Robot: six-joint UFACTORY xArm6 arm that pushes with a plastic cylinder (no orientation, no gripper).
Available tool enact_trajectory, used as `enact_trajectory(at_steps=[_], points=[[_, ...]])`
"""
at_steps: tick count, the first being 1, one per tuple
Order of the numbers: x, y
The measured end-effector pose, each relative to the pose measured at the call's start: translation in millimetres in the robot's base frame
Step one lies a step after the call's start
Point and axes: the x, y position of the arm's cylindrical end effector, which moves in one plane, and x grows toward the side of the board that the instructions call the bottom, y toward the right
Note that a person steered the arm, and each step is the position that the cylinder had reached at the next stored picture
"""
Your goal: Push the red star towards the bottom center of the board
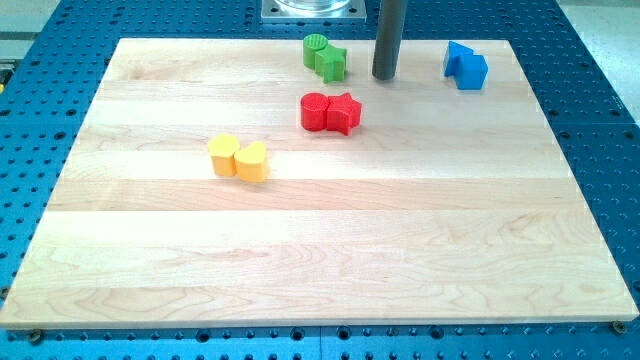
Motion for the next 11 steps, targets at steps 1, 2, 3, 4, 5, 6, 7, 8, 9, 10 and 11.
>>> enact_trajectory(at_steps=[1,2,3,4,5,6,7,8,9,10,11], points=[[-18.0,0.0],[-42.2,0.3],[-47.7,0.2],[-46.0,-6.9],[-40.6,-20.3],[-0.7,-45.0],[70.5,-50.4],[157.5,-50.4],[221.0,-50.4],[262.1,-90.9],[261.2,-191.7]])
